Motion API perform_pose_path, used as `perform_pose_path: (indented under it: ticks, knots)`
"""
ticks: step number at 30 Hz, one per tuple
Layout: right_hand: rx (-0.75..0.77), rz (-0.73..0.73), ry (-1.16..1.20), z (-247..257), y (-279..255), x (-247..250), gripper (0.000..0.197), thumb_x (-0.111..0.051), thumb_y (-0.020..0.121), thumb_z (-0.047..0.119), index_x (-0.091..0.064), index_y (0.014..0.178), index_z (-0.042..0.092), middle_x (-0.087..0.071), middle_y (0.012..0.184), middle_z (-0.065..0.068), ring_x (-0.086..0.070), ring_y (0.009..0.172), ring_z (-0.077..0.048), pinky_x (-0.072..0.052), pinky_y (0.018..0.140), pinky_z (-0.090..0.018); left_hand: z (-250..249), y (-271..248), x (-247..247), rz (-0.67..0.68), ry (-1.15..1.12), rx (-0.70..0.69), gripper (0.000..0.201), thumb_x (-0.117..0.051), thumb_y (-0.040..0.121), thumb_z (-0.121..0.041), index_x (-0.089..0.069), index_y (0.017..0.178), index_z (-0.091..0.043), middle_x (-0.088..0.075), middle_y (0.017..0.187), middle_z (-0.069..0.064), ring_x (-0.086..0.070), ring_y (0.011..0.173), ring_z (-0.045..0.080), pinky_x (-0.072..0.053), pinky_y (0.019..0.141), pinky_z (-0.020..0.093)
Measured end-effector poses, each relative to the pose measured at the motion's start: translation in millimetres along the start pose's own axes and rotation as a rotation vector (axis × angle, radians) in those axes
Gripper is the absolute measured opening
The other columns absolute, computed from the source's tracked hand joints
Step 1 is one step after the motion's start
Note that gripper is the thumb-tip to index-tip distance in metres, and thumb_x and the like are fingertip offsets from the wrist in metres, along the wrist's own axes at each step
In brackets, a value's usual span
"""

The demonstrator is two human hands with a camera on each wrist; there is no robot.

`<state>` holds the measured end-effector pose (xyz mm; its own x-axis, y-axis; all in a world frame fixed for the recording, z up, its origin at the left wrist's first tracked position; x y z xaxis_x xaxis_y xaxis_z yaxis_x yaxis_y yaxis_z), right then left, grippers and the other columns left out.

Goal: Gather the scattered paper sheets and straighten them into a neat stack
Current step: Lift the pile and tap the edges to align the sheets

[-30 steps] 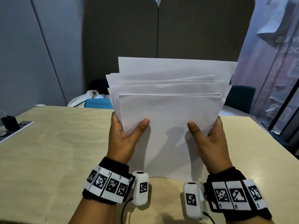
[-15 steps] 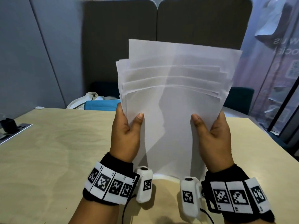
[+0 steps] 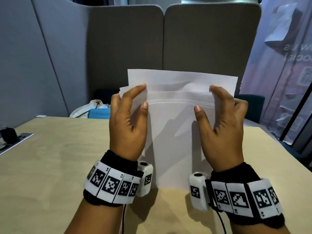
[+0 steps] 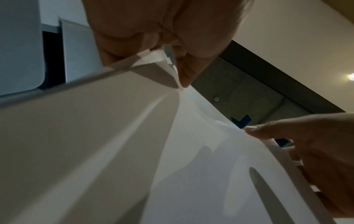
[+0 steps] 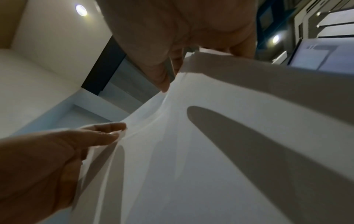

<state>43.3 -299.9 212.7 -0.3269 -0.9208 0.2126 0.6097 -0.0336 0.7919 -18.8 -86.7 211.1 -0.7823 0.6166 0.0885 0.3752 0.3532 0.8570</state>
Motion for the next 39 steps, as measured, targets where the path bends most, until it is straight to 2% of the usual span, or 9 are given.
perform_pose_path:
  ticks: [6, 9, 16, 21, 23, 28, 32, 36, 39]
  knots:
    - [-0.029, -0.039, 0.0, -15.4, -4.1, 2.8, 0.029, -0.06, 0.09, 0.032, -0.054, 0.114, 0.018, -0.032, 0.116, 0.004, -0.035, 0.098, 0.029, -0.029, 0.08, 0.011, 18.0, -6.6, 3.2, -0.009, -0.082, 0.104, 0.026, -0.062, 0.091, -0.024, -0.05, 0.114, -0.025, -0.053, 0.115, -0.007, -0.055, 0.11, 0.005, -0.054, 0.09, 0.032]
    - [-0.053, -0.016, 0.027, -17.0, -7.2, 3.1, 0.034, -0.061, 0.089, 0.034, -0.051, 0.122, 0.032, -0.03, 0.119, 0.01, -0.037, 0.1, 0.025, -0.032, 0.081, 0.01, 25.2, -10.9, 2.1, 0.011, -0.166, 0.189, 0.029, -0.064, 0.089, -0.027, -0.046, 0.111, -0.033, -0.051, 0.114, -0.013, -0.058, 0.107, 0.014, -0.057, 0.085, 0.042]
    - [-0.078, -0.002, 0.046, -29.2, -13.5, 2.4, 0.032, -0.06, 0.089, 0.035, -0.055, 0.121, 0.035, -0.034, 0.119, 0.009, -0.035, 0.101, 0.027, -0.033, 0.083, 0.008, 29.1, -13.1, 1.7, 0.006, -0.18, 0.208, 0.03, -0.065, 0.088, -0.029, -0.048, 0.113, -0.026, -0.053, 0.112, -0.015, -0.056, 0.114, 0.011, -0.052, 0.097, 0.041]
    - [-0.151, -0.006, 0.25, -37.5, -23.8, 2.4, 0.068, -0.065, 0.087, 0.024, -0.026, 0.14, 0.041, -0.046, 0.129, 0.005, -0.053, 0.111, 0.004, -0.049, 0.088, -0.014, 37.5, -21.3, 0.0, -0.018, -0.338, 0.273, 0.071, -0.069, 0.085, -0.018, -0.023, 0.138, -0.03, -0.049, 0.12, -0.018, -0.06, 0.106, -0.001, -0.054, 0.084, 0.019]
    - [-0.286, -0.01, 0.37, -53.5, -31.2, -1.0, 0.078, -0.067, 0.086, 0.021, -0.016, 0.144, 0.039, -0.055, 0.113, 0.01, -0.06, 0.096, 0.01, -0.049, 0.076, -0.005, 49.6, -30.9, -5.3, -0.002, -0.4, 0.378, 0.071, -0.068, 0.08, -0.026, -0.027, 0.138, -0.027, -0.055, 0.118, -0.013, -0.063, 0.103, -0.001, -0.056, 0.087, 0.022]
    - [-0.341, 0.082, 0.43, -60.2, -41.4, -17.6, 0.026, -0.062, 0.089, 0.016, -0.049, 0.103, 0.033, -0.061, 0.098, 0.019, -0.061, 0.086, 0.014, -0.047, 0.067, -0.004, 59.0, -53.4, -20.3, 0.062, -0.347, 0.432, 0.035, -0.067, 0.084, -0.028, -0.047, 0.112, -0.036, -0.063, 0.111, -0.014, -0.063, 0.104, 0.002, -0.052, 0.096, 0.03]
    - [-0.285, 0.029, 0.451, -48.7, -31.4, -7.4, 0.022, -0.058, 0.091, 0.01, -0.047, 0.105, 0.022, -0.058, 0.097, 0.02, -0.058, 0.082, 0.018, -0.043, 0.066, 0.001, 46.5, -42.9, -18.1, 0.042, -0.323, 0.362, 0.037, -0.061, 0.083, -0.023, -0.044, 0.111, -0.039, -0.061, 0.111, -0.017, -0.062, 0.103, -0.002, -0.051, 0.092, 0.025]
    - [-0.224, 0.03, 0.4, -33.5, -19.0, 0.5, 0.056, -0.062, 0.089, 0.011, -0.03, 0.134, 0.021, -0.048, 0.115, 0.023, -0.052, 0.093, 0.025, -0.043, 0.07, 0.004, 29.3, -29.1, -15.2, 0.059, -0.328, 0.309, 0.06, -0.069, 0.083, -0.022, -0.031, 0.13, -0.027, -0.054, 0.117, -0.021, -0.059, 0.108, -0.002, -0.054, 0.091, 0.025]
    - [-0.092, 0.005, 0.311, -12.2, -2.0, 8.9, 0.089, -0.066, 0.087, 0.014, -0.004, 0.149, 0.028, -0.029, 0.143, 0.021, -0.039, 0.127, 0.012, -0.041, 0.1, -0.01, 12.5, -14.7, -12.6, 0.047, -0.327, 0.232, 0.078, -0.068, 0.085, -0.01, -0.017, 0.142, -0.026, -0.044, 0.135, -0.013, -0.053, 0.12, 0.002, -0.053, 0.094, 0.025]
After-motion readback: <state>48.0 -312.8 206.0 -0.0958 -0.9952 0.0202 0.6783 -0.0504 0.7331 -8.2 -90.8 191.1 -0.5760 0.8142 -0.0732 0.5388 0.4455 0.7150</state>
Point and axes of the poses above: each hand's wrist, its own y-axis towards the middle knuckle, its own x-axis out of the back of the hand, z = x × y, the point moved 9 cm from there along y, towards the middle knuckle
